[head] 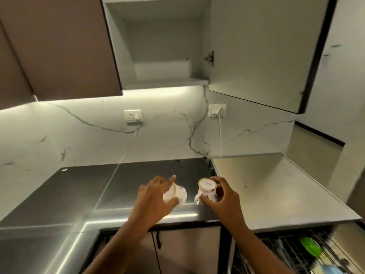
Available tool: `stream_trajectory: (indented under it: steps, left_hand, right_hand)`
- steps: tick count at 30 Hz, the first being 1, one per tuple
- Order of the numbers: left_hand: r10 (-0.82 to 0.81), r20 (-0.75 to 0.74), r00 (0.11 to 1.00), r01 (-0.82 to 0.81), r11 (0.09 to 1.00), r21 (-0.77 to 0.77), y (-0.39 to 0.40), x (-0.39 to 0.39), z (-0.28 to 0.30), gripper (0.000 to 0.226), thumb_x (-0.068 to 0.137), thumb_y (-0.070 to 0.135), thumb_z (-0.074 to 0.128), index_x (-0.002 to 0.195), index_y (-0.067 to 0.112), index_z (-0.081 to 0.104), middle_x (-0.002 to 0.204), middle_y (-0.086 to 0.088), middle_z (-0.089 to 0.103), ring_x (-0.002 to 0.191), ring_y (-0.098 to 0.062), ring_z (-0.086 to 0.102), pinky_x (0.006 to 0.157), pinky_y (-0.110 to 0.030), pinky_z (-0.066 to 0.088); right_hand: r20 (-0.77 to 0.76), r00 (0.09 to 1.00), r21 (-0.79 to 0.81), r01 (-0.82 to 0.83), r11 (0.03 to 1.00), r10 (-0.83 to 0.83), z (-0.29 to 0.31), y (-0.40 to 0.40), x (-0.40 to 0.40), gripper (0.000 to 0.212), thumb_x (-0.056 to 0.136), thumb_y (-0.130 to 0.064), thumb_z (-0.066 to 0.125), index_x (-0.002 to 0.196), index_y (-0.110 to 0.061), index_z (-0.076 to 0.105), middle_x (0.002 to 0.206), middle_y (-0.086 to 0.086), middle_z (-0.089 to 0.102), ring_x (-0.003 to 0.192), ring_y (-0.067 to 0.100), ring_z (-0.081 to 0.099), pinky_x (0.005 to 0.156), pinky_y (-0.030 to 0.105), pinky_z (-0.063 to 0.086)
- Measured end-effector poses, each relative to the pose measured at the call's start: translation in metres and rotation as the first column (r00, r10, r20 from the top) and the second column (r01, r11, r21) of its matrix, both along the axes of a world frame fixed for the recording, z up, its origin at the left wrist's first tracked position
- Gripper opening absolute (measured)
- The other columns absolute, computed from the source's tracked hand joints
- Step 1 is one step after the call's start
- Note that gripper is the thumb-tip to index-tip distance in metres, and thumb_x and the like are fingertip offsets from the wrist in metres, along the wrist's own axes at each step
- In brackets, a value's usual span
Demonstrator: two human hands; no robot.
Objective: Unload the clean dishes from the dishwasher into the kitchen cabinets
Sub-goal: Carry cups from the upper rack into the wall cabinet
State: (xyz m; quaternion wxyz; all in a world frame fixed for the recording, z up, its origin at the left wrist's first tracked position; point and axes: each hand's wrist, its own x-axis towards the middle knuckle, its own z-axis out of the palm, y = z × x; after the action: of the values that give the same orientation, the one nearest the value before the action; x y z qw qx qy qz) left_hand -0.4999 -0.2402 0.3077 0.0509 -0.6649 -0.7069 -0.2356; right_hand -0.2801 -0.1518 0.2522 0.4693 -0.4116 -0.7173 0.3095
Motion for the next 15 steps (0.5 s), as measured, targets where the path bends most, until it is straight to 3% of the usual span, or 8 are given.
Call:
stream_trajectory:
  steps: [6, 9, 12, 15]
  left_hand:
    - [-0.031, 0.12, 0.992, 0.012, 0.988, 0.155, 0.03, -0.075, 0.075, 0.067, 0.084, 0.051, 0.065, 0.145, 0.04, 0.04, 0.112, 0.014, 0.047, 0.106, -0.011, 0.055, 0.097, -0.036, 0.046]
    - [-0.091, 0.241, 0.966, 0.031, 0.97, 0.239, 0.06, -0.105, 0.114, 0.069, 0.086, 0.043, 0.069, 0.147, 0.03, 0.039, 0.125, 0.006, 0.048, 0.117, -0.014, 0.055, 0.102, -0.029, 0.044]
    - [-0.082, 0.192, 0.978, 0.034, 0.969, 0.245, 0.089, -0.128, 0.154, 0.068, 0.088, 0.04, 0.067, 0.149, 0.027, 0.037, 0.124, 0.002, 0.046, 0.121, -0.02, 0.053, 0.103, -0.031, 0.042]
    - [-0.03, 0.111, 0.993, 0.003, 0.971, 0.239, 0.123, -0.146, 0.202, 0.07, 0.087, 0.045, 0.067, 0.148, 0.029, 0.039, 0.122, 0.0, 0.048, 0.118, -0.025, 0.054, 0.099, -0.034, 0.044]
  right_hand:
    - [-0.142, 0.99, 0.103, 0.0, 0.995, 0.015, 0.092, 0.036, -0.064, 0.063, 0.071, -0.03, 0.088, 0.127, -0.028, 0.059, 0.112, -0.017, 0.069, 0.1, -0.006, 0.064, 0.086, 0.015, 0.054]
    - [-0.193, 0.98, 0.157, -0.008, 0.988, 0.039, 0.137, 0.061, -0.092, 0.063, 0.072, -0.025, 0.088, 0.128, -0.023, 0.06, 0.114, -0.011, 0.07, 0.098, -0.007, 0.065, 0.083, 0.009, 0.052]
    - [-0.219, 0.974, 0.213, -0.002, 0.977, 0.05, 0.177, 0.089, -0.114, 0.063, 0.073, -0.023, 0.088, 0.129, -0.021, 0.059, 0.11, -0.009, 0.069, 0.092, -0.013, 0.063, 0.077, 0.003, 0.049]
    - [-0.23, 0.971, 0.273, -0.006, 0.962, 0.072, 0.219, 0.125, -0.137, 0.062, 0.074, -0.026, 0.087, 0.129, -0.022, 0.059, 0.108, -0.01, 0.068, 0.092, -0.005, 0.065, 0.072, 0.007, 0.051]
